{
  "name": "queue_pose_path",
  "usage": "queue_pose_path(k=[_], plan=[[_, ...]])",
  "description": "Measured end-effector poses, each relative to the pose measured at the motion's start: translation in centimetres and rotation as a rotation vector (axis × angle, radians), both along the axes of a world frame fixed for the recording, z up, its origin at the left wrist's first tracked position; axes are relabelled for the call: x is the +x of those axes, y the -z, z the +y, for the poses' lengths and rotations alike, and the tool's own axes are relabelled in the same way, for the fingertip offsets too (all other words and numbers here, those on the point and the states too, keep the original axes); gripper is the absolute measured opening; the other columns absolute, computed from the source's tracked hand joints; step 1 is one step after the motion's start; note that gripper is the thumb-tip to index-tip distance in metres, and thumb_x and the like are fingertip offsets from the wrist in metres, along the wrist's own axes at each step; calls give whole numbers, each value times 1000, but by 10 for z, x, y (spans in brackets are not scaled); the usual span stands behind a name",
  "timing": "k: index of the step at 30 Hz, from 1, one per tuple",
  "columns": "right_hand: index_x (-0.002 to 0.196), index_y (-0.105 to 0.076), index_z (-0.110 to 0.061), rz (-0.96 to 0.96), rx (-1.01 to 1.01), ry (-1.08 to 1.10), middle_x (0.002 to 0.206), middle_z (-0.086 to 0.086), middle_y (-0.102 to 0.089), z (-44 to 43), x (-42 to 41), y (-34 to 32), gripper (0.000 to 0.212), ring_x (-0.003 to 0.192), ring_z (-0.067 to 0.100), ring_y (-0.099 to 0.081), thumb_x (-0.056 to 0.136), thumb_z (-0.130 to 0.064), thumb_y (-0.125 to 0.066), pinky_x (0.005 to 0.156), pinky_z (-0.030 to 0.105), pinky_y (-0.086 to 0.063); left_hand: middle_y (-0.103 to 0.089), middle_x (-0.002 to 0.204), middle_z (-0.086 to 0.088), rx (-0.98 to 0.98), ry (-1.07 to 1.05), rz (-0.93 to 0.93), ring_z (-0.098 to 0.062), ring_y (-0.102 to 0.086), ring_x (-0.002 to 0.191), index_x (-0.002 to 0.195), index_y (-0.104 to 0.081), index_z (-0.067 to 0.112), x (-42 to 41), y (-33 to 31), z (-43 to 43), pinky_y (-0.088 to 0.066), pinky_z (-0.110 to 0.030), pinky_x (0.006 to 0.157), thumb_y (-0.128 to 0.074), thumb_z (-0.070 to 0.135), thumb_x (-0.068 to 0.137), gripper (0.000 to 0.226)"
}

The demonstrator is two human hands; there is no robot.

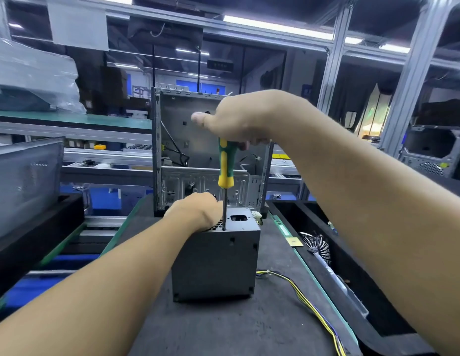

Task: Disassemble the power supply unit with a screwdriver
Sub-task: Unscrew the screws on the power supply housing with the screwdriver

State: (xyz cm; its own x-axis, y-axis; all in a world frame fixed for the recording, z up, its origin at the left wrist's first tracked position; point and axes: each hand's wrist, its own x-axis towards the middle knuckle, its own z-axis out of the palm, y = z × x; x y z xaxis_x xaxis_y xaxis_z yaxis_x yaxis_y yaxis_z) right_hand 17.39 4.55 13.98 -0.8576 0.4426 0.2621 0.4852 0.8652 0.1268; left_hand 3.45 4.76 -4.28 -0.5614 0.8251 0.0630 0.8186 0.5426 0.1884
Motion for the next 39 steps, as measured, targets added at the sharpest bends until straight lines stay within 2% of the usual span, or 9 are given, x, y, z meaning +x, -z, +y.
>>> queue_pose_path(k=[2,7,9,13,18,23,29,34,39], plan=[[73,-55,-7,5,58,-32,62,7,-62,3,-2,2,56,41,19,-51,105,-45,-29,46,25,-38,-44,93,-10,-3,-7,2,-37,-50,92,95,-43,16,0,0,1,-40,-42,80,-19,25,92,25],[100,-64,3,51,-275,-154,88,18,-73,11,6,-7,24,58,26,-66,96,-16,-50,55,31,-61,-45,94,-9,-54,37,25,-37,-50,93,94,-44,18,4,-4,-3,-42,-43,81,-13,32,74,40],[98,-64,2,60,-271,-156,91,19,-72,10,7,-5,25,68,29,-72,94,-18,-49,64,36,-63,-46,96,-9,-52,40,20,-37,-51,94,93,-44,18,5,-4,-3,-44,-43,83,-14,30,76,37],[86,-59,-6,59,-135,-91,65,7,-70,6,4,4,39,51,21,-64,99,-36,-38,48,26,-48,-45,91,-8,-12,14,-12,-36,-51,91,93,-43,16,6,-5,-5,-44,-43,81,-11,34,75,41],[100,-53,-16,152,-41,-245,95,1,-65,7,1,15,20,87,24,-60,102,-33,-43,68,34,-42,-48,83,-3,71,-55,-62,-33,-51,86,77,-42,17,6,-1,-5,-42,-42,81,-23,35,93,31],[103,-59,-10,167,-254,-295,86,5,-73,4,13,12,24,60,20,-60,96,-28,-46,57,31,-50,-47,87,-7,73,-49,-87,-32,-50,83,74,-40,18,5,0,-4,-41,-41,78,-22,36,91,31],[80,-57,-13,211,-45,-259,67,2,-61,6,9,14,48,55,15,-56,103,-50,-36,52,27,-36,-49,83,-5,62,-39,-56,-31,-51,81,74,-40,17,5,-1,-4,-41,-41,77,-22,35,92,30],[106,-61,-16,185,-188,-330,82,-3,-63,8,12,14,25,60,12,-54,101,-30,-42,53,26,-41,-47,86,-6,39,-30,-39,-33,-51,87,87,-44,17,3,0,-2,-40,-41,77,-19,31,93,29],[102,-62,-6,164,-234,-257,82,13,-71,9,15,10,35,57,23,-59,97,-34,-41,53,32,-50,-48,86,-5,15,-16,-57,-33,-53,86,86,-45,18,6,-3,-3,-43,-41,77,-15,33,81,33]])
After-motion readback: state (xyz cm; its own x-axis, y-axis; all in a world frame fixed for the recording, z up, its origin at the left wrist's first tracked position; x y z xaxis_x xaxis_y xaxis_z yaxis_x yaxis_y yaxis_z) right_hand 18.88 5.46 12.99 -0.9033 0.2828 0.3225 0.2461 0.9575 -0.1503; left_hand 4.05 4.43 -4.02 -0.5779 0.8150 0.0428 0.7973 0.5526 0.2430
